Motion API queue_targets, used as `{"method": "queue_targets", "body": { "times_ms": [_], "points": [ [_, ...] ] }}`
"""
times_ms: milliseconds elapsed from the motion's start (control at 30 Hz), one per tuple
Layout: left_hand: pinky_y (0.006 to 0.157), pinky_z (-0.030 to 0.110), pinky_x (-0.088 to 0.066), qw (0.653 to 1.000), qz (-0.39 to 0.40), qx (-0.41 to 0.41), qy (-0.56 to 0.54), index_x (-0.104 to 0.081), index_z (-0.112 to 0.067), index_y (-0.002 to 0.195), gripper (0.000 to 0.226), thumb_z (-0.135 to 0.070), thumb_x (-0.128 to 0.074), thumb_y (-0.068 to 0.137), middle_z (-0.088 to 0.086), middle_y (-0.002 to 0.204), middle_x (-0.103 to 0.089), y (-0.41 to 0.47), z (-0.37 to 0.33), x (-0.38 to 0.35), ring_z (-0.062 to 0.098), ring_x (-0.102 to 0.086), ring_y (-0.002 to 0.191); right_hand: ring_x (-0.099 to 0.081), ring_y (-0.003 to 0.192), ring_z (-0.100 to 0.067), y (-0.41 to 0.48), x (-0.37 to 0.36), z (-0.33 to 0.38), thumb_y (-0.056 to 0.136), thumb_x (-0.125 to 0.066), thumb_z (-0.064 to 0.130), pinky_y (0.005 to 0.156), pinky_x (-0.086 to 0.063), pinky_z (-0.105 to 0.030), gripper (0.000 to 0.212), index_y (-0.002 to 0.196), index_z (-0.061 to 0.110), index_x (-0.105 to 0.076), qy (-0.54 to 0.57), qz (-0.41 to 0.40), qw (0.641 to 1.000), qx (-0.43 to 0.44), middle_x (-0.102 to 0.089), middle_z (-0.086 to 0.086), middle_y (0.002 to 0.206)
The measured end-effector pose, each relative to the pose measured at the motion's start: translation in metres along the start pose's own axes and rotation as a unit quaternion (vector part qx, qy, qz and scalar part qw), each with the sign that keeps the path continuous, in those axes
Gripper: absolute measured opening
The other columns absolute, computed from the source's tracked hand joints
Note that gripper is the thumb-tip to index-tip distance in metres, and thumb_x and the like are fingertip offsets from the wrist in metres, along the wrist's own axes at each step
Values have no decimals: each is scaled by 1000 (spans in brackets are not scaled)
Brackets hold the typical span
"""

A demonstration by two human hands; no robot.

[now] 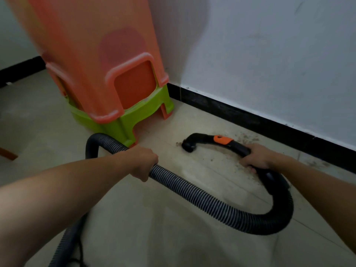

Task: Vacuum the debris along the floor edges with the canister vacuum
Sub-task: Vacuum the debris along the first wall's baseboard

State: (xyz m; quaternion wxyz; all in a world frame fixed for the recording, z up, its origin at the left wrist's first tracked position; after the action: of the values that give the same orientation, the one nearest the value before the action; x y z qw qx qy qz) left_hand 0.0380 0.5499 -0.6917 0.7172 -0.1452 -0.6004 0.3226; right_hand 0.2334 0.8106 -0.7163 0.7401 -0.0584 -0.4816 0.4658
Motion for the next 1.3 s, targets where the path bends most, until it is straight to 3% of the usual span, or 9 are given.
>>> {"method": "queue_targets", "body": {
  "times_ms": [133,300,400,500,567,700,900,1133,1300],
  "points": [
    [61,29,-46,998,59,31,-2,-59,-27,91,30,-33,-75,66,-4,82,-55,-19,18,-26,18,-56,74,-57,39,-11,2,7,2,75,-72,13,35,-37,-15,23,95,7,-61,-11,-87,996,-20,-64,-6,62],
    [63,29,-45,997,71,39,5,-62,-25,96,33,-33,-76,68,-4,83,-51,-33,25,-32,18,-53,75,-55,37,-19,6,-29,22,74,-68,5,42,-47,-26,17,88,6,-59,47,-24,999,8,-63,-9,55],
    [67,31,-47,996,78,37,26,-62,-22,97,32,-33,-75,69,-2,81,-50,-39,27,-36,19,-53,76,-59,43,-22,9,-32,27,76,-70,7,44,-46,-25,24,96,8,-57,39,-60,997,16,-66,-15,71],
    [72,34,-52,996,79,38,31,-60,-23,93,31,-34,-75,68,-1,82,-53,-40,31,-41,21,-57,78,-58,39,-19,7,-61,39,74,-70,6,43,-47,-26,24,95,9,-57,20,20,999,37,-65,-11,62],
    [68,33,-49,996,77,37,19,-54,-25,87,31,-35,-76,67,-3,79,-50,-38,29,-39,20,-53,74,-55,35,-19,5,-67,45,72,-68,4,41,-47,-26,22,91,10,-58,22,50,997,49,-61,-8,52],
    [68,32,-48,995,83,48,-7,-55,-26,91,33,-35,-78,68,-4,82,-51,-37,31,-37,19,-53,76,-54,34,-17,7,-35,44,73,-69,3,40,-46,-25,18,84,13,-58,6,-4,999,47,-61,-8,51],
    [58,29,-40,996,82,37,-15,-52,-26,88,34,-36,-78,68,-4,79,-50,-26,19,-34,18,-52,72,-55,39,-21,-8,-59,60,71,-67,5,44,-49,-27,21,90,7,-59,-45,86,993,65,-61,-10,53],
    [67,34,-54,994,88,65,28,-55,-26,85,32,-33,-77,64,-4,82,-58,-38,56,-48,19,-59,75,-65,62,-26,0,-77,60,78,-71,16,54,-50,-29,30,103,14,-54,-44,-43,995,73,-63,-10,82],
    [58,29,-40,998,37,47,21,-51,-28,84,32,-33,-77,65,-8,73,-45,-26,41,-31,16,-50,69,-57,55,-17,14,-13,32,78,-72,18,47,-40,-25,32,106,12,-57,-40,-137,990,8,-58,-5,74]
  ]
}}
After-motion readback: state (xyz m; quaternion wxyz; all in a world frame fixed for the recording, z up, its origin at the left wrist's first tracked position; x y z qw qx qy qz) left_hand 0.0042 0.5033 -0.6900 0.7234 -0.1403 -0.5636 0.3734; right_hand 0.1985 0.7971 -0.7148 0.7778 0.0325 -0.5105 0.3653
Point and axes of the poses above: each hand's wrist, its own y-axis towards the middle knuckle, its own x-axis out of the back of the hand, z = x × y, the point moved 10 cm from there along y, towards the middle knuckle
